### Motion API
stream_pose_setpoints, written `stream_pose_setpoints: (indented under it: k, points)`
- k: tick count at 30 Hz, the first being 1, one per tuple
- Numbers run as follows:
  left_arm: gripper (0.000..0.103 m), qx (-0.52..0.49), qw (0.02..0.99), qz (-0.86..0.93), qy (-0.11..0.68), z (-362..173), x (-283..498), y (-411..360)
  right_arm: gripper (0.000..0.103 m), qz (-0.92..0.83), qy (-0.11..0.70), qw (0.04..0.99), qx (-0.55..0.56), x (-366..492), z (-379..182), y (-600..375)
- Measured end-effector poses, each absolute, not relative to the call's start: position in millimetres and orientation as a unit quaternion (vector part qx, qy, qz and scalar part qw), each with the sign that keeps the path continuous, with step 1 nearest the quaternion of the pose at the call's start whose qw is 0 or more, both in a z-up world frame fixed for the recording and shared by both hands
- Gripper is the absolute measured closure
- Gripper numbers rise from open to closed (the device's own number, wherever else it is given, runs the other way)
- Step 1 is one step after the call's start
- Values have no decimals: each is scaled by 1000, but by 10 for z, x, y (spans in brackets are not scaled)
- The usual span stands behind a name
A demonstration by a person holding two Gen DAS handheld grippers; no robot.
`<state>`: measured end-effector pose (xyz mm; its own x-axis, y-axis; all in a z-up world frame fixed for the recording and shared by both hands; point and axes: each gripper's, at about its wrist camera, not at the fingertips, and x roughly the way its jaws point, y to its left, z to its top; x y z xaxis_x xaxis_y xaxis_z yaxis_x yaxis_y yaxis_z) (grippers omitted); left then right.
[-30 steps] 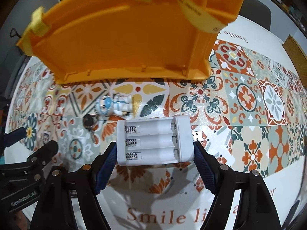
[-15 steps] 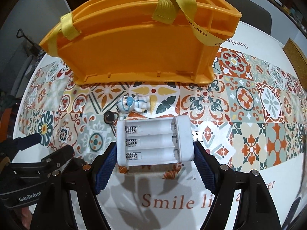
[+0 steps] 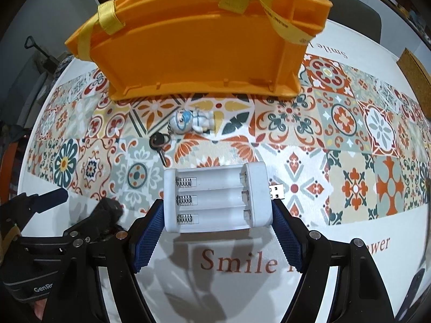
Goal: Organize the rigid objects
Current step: 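Lower the left gripper onto the black USB device and grasp it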
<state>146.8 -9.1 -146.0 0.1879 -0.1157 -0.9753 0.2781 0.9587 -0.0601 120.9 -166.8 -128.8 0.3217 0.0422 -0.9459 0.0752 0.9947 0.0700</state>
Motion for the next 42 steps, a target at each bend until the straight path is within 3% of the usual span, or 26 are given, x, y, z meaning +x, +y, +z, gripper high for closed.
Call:
stream_pose_setpoints:
  k: [11, 20, 22, 36, 42]
  points:
    - [40, 80, 755, -127, 638, -1673, 1460, -166, 26, -19, 598, 800, 48, 1118, -1415, -1702]
    - [59, 31, 757, -146, 637, -1721, 1411, -101, 26, -17, 597, 801, 40, 1095, -1389, -1659]
    - [69, 28, 761, -148, 631, -1699, 1407, -101, 26, -16, 597, 801, 42, 1092, -1383, -1651]
    - [71, 45, 787, -151, 596, -1455, 1332, -45, 26, -8, 589, 808, 36, 1044, -1273, -1590]
    - [80, 46, 799, -155, 579, -1307, 1316, -29, 26, -4, 580, 813, 39, 1026, -1186, -1589]
